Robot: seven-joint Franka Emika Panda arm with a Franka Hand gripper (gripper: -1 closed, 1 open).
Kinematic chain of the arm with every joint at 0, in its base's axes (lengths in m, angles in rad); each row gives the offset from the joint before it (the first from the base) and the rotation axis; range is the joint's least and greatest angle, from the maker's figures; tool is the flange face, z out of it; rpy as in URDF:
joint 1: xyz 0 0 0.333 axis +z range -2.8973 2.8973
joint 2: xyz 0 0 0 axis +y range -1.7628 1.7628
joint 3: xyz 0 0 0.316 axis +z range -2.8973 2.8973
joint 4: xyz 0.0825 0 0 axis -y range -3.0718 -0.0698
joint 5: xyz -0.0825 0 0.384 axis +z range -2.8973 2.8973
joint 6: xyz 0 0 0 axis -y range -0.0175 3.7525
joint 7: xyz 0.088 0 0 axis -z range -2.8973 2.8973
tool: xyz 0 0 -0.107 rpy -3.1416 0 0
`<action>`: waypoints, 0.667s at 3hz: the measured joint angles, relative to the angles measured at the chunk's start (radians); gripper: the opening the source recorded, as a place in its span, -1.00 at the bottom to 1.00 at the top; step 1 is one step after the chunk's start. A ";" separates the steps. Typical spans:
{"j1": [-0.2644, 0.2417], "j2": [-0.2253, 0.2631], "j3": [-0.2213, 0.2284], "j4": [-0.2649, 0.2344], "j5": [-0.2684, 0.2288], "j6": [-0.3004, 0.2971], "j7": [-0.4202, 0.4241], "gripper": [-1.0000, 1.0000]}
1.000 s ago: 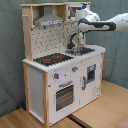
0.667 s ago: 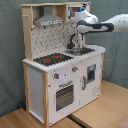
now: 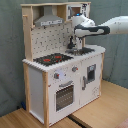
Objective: Play with the kitchen
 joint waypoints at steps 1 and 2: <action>-0.031 0.000 0.071 0.026 0.032 0.022 0.053 1.00; -0.045 -0.001 0.111 0.024 0.081 0.039 0.130 1.00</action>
